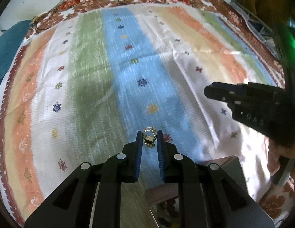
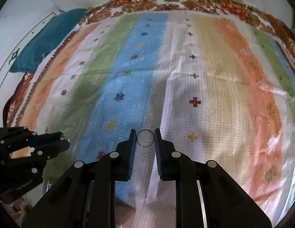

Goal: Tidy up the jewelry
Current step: 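Lower the ring in the left tool into the tin while the right tool releases its ring there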

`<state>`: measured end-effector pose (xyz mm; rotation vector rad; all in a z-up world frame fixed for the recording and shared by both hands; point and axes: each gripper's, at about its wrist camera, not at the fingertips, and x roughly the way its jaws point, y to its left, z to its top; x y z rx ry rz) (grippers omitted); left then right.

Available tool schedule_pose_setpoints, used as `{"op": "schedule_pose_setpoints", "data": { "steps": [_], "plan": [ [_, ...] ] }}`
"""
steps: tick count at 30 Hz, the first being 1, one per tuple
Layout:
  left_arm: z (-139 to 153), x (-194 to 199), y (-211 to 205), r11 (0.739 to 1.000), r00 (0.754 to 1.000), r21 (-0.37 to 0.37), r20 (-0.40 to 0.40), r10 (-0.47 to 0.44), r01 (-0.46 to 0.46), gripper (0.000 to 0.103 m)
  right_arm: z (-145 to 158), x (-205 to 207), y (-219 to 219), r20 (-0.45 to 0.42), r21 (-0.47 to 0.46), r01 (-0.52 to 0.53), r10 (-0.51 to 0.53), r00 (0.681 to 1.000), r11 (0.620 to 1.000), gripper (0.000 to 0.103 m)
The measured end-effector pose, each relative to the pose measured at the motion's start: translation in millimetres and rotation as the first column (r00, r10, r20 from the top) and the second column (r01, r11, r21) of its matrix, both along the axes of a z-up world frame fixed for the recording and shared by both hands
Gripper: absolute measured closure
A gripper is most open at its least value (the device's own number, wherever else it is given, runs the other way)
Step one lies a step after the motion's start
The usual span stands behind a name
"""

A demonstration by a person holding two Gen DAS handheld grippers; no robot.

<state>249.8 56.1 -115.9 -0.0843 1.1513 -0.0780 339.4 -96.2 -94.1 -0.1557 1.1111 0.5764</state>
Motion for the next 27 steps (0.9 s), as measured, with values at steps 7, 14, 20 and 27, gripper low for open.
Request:
{"op": "schedule_pose_setpoints", "data": {
  "steps": [7, 14, 20, 27],
  "plan": [
    [23.7, -14.5, -7.8, 1.0, 0.998, -0.005, 0.061, 0.002, -0.002, 0.088, 27.5, -21.0, 1.0, 0.106, -0.021, -0.03, 0.032, 0.994, 0.999, 0.083],
    [41.0, -34.2, -8.2, 0.999, 0.993, -0.038, 0.117, 0.02, -0.015, 0.088, 44.0, -44.3, 3.8, 0.149, -0.016, -0.071, 0.073, 0.986, 0.997, 0.083],
    [51.0, -52.9, -7.0, 0.998, 0.988, -0.048, 0.149, 0.037, -0.03, 0.088, 57.7, -63.7, -2.0, 0.166, 0.017, -0.085, 0.081, 0.983, 0.996, 0.083],
    [54.8, -69.3, -5.5, 0.995, 0.985, -0.097, 0.165, 0.05, -0.034, 0.088, 73.8, -93.2, -6.8, 0.207, 0.043, -0.117, 0.106, 0.973, 0.992, 0.083]
  ]
}}
